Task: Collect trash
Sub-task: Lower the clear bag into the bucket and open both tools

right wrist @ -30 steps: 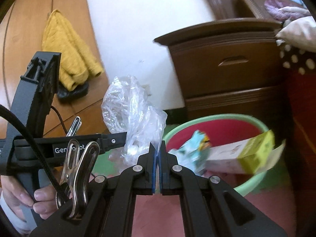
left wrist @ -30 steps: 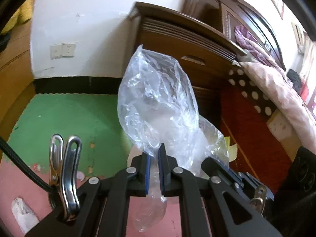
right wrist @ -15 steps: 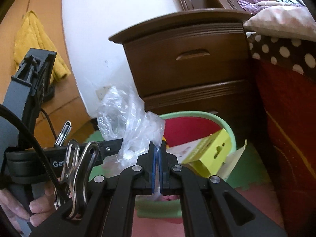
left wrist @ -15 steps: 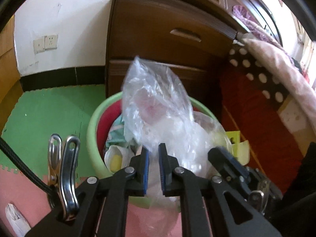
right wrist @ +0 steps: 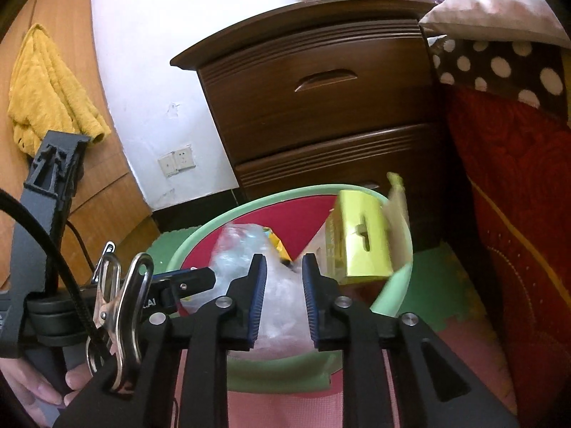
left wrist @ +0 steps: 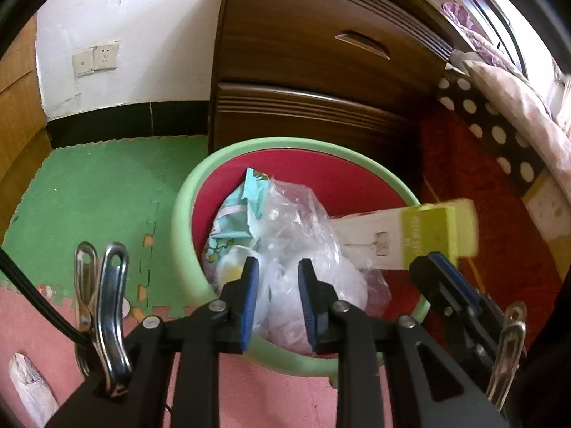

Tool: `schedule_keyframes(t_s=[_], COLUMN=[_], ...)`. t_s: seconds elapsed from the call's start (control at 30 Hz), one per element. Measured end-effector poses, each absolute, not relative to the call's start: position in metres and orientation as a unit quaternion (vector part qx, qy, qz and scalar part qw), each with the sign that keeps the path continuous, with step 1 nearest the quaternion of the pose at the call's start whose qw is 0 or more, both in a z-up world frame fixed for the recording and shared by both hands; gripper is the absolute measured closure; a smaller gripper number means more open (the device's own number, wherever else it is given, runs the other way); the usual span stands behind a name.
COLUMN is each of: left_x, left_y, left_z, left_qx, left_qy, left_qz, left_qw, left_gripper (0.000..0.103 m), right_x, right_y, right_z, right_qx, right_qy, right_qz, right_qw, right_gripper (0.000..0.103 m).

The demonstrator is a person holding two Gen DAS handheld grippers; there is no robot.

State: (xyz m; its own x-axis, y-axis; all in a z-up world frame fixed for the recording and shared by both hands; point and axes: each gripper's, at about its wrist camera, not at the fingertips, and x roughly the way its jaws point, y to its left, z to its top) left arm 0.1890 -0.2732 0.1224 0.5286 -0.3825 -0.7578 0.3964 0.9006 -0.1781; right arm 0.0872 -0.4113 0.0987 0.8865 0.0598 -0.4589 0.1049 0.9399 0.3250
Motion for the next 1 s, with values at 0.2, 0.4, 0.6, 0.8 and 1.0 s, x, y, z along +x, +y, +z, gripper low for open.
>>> schedule_keyframes(t_s=[0.2,0.4,0.6,0.8,1.0], left_x=[0.185,0.178,0.167,0.144,0.124], left_y=[-0.260,-0.223,-0.173,-0.120,-0.058], left_z=[0.130,0.144,0.150,0.154,0.160], left_qx=[0.010,0.019,0.008,0.004,0.000], left_qy=[0.423,0.409,0.419,0.430,0.429], left_qz=[-0.214,-0.179,-0.137,-0.077,-0.001], left_qw=[0.880,0.894,0.898,0.900,0.903], left_gripper=[0.080,0.079,0.079,0.079,0.079], right_x=[0.084,0.080,0.073,0.064,0.060], right_y=[-0.406,-0.399,-0.385,-0.369,-0.349], right_z=[0.098,0.100,0.110,0.119,0.119], right_qx=[0.165,0.155,0.136,0.117,0.103], right_qy=[0.228,0.216,0.203,0.184,0.189], right_qz=[-0.004,-0.001,0.008,0.023,0.043], right_qw=[0.960,0.964,0.970,0.976,0.976], right_gripper=[0.075,0.072,0.071,0.071,0.070])
